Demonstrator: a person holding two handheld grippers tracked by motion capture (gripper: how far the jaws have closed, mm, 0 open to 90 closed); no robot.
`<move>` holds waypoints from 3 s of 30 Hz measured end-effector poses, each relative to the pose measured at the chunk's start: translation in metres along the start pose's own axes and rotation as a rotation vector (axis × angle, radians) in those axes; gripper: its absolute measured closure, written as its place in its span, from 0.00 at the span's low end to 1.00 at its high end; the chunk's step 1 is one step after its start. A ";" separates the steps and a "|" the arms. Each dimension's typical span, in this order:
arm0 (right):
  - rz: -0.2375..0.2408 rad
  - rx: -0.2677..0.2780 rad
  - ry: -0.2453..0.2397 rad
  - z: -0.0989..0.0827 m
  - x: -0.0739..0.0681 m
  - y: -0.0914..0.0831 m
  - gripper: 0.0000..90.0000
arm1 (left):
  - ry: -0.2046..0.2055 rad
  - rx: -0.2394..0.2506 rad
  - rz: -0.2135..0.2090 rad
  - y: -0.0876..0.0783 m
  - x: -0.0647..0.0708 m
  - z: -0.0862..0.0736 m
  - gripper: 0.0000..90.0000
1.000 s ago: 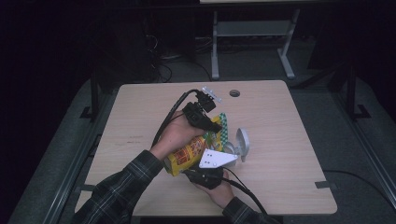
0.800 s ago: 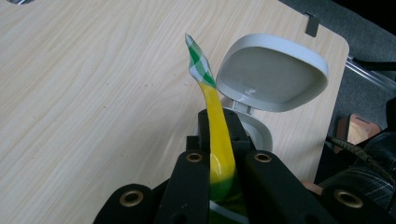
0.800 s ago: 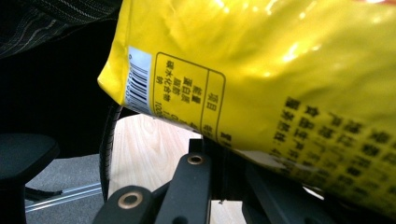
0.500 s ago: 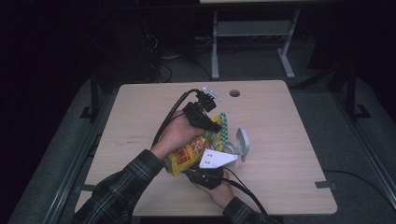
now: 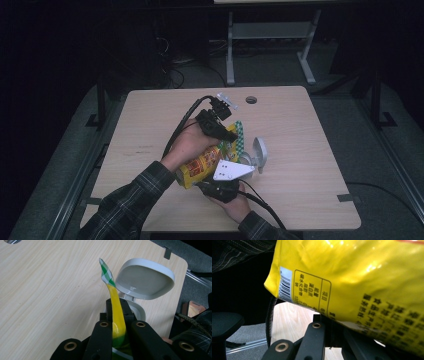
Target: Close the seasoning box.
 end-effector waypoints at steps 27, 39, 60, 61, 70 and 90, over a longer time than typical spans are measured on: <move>0.005 0.013 0.006 0.002 0.000 0.000 1.00 | 0.011 -0.021 0.019 -0.001 0.000 0.001 1.00; 0.005 0.017 0.009 0.003 0.000 -0.001 1.00 | 0.012 -0.021 0.022 -0.001 0.001 0.002 1.00; 0.006 0.020 0.013 0.003 0.000 -0.001 1.00 | 0.010 -0.025 0.024 0.000 0.000 0.002 1.00; 0.006 0.020 0.013 0.003 0.000 -0.001 1.00 | 0.009 -0.025 0.024 0.000 0.000 0.001 1.00; 0.008 0.021 0.014 0.003 0.000 -0.001 1.00 | 0.008 -0.028 0.027 0.000 0.000 0.001 1.00; 0.008 0.023 0.014 0.004 -0.001 -0.001 1.00 | 0.002 -0.025 0.035 -0.001 0.000 0.001 1.00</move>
Point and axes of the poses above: each handheld gripper's, and its own axes: y roughly forward along the jaws, z roughly out of its top, x roughly to its right, the point moved 8 cm from there along y, roughly forward along the jaws, and after that the axes turned 11 degrees about -y, right-handed, at the moved point
